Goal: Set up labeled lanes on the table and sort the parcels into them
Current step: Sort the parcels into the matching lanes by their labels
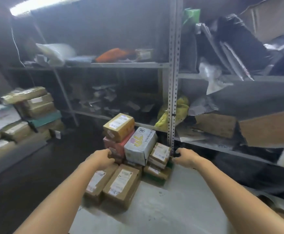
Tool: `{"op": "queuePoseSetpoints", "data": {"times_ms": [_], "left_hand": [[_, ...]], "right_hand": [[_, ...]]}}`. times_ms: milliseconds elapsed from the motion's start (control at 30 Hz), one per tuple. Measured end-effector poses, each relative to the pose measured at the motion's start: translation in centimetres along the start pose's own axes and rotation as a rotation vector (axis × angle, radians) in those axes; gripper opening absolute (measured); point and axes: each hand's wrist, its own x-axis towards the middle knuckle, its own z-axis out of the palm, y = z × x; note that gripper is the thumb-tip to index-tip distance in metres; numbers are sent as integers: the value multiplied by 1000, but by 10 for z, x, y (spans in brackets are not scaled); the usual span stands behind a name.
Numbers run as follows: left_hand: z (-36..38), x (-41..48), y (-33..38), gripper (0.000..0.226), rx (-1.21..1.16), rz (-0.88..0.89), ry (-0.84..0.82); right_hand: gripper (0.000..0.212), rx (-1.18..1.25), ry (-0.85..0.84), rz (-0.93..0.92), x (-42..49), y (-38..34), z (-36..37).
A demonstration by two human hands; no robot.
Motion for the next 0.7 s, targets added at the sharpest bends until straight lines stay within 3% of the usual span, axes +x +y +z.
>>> {"op": "queuePoseSetpoints", "data": {"times_ms": [167,267,500,700], "left_hand": [[-35,93,-61,41,-124,38,128],[-49,147,-85,44,-228,76,110],[-73,246,-86,54,-385,130,135],[-69,307,-68,61,-468,169,86]], "right_hand": [[55,143,87,-23,67,-107,26],[60,258,108,20,106,-163,41],[61,569,257,108,180,-237,52],[33,846,313,155,236,-268,64]]}}
